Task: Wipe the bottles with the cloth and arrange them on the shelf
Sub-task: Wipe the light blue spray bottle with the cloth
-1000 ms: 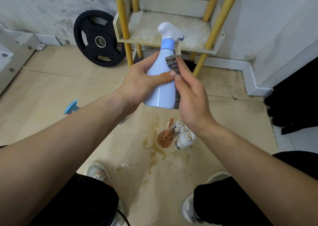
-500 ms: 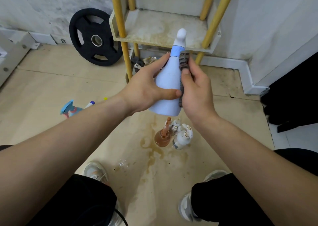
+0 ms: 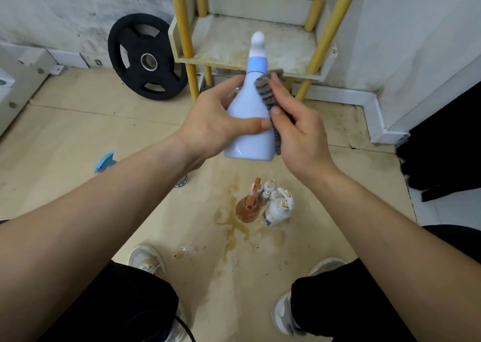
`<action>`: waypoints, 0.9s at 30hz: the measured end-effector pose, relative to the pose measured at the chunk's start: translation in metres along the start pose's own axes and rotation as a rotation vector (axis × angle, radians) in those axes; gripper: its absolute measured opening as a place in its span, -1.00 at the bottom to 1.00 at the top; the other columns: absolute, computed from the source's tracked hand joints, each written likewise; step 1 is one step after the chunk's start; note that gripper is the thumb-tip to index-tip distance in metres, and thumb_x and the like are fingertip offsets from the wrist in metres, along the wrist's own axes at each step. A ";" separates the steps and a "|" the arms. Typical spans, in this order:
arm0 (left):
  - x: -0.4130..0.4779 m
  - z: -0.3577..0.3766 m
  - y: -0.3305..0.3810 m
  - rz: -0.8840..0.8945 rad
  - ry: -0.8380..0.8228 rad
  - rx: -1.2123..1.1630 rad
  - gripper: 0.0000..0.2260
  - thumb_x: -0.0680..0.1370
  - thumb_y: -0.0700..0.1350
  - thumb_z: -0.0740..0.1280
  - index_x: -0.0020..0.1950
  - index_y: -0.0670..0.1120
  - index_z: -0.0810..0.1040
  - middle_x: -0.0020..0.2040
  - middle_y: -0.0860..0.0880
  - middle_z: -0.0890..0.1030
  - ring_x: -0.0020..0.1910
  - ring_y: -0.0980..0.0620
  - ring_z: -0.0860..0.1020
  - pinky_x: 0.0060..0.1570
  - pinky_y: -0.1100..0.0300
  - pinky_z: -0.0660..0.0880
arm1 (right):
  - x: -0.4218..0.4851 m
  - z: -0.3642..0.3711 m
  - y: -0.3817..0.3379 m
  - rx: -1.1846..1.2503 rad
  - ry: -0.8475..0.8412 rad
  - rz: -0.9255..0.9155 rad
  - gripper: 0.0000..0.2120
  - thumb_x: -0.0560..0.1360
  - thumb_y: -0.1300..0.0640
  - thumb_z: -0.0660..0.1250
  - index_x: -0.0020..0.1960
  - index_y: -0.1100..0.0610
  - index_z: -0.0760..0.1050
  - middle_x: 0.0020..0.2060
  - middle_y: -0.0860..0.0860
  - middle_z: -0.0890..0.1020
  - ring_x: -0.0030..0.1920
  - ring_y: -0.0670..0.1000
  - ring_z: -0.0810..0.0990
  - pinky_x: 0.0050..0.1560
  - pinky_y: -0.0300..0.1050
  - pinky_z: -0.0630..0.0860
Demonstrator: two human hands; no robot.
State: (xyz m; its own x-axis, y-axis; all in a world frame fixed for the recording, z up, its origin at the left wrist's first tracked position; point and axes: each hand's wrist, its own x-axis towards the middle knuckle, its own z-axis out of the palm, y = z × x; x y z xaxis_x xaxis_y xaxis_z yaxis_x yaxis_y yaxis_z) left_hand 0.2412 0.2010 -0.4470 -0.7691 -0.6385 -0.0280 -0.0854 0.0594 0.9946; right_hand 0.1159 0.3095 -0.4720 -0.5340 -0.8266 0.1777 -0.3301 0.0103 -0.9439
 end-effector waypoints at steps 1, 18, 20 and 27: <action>0.000 -0.002 0.000 -0.019 0.021 -0.037 -0.45 0.43 -0.26 0.56 0.36 0.02 0.50 0.03 0.03 0.71 -0.04 0.13 0.69 -0.13 0.27 0.60 | -0.001 0.001 -0.001 0.098 0.030 0.069 -0.53 0.62 0.16 0.19 0.53 0.11 0.39 0.46 -0.02 0.49 0.46 -0.06 0.44 0.48 0.07 0.41; 0.006 -0.012 0.002 -0.264 0.141 -0.542 -0.65 0.66 -0.07 0.31 0.40 -0.19 0.49 0.25 -0.21 0.64 0.18 -0.24 0.65 0.01 -0.09 0.62 | -0.020 0.016 -0.008 0.079 -0.005 -0.154 -0.56 0.66 0.28 0.10 0.53 0.14 0.37 0.57 -0.07 0.29 0.55 -0.02 0.33 0.14 -0.07 0.58; 0.007 -0.013 0.004 -0.277 0.148 -0.544 -0.65 0.65 -0.05 0.32 0.38 -0.19 0.49 0.23 -0.20 0.66 0.15 -0.22 0.66 -0.02 -0.07 0.62 | -0.019 0.018 -0.009 0.228 -0.001 -0.023 -0.54 0.68 0.21 0.10 0.57 0.05 0.29 0.57 -0.01 0.33 0.43 -0.04 0.46 -0.01 -0.19 0.59; 0.005 -0.002 -0.002 -0.303 0.200 -0.508 -0.65 0.64 -0.04 0.35 0.38 -0.14 0.47 0.22 -0.17 0.65 0.06 -0.18 0.69 -0.21 -0.03 0.64 | -0.001 0.017 -0.013 0.712 -0.010 0.355 -0.53 0.70 -0.01 0.09 0.53 0.17 0.36 0.43 0.18 0.51 0.42 0.15 0.50 0.49 0.19 0.37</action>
State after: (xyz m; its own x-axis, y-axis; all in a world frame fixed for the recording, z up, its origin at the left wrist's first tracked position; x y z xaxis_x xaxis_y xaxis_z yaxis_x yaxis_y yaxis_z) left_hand 0.2393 0.1959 -0.4489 -0.6198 -0.7042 -0.3463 0.0684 -0.4881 0.8701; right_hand 0.1339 0.3010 -0.4646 -0.5061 -0.8463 -0.1660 0.4374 -0.0860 -0.8952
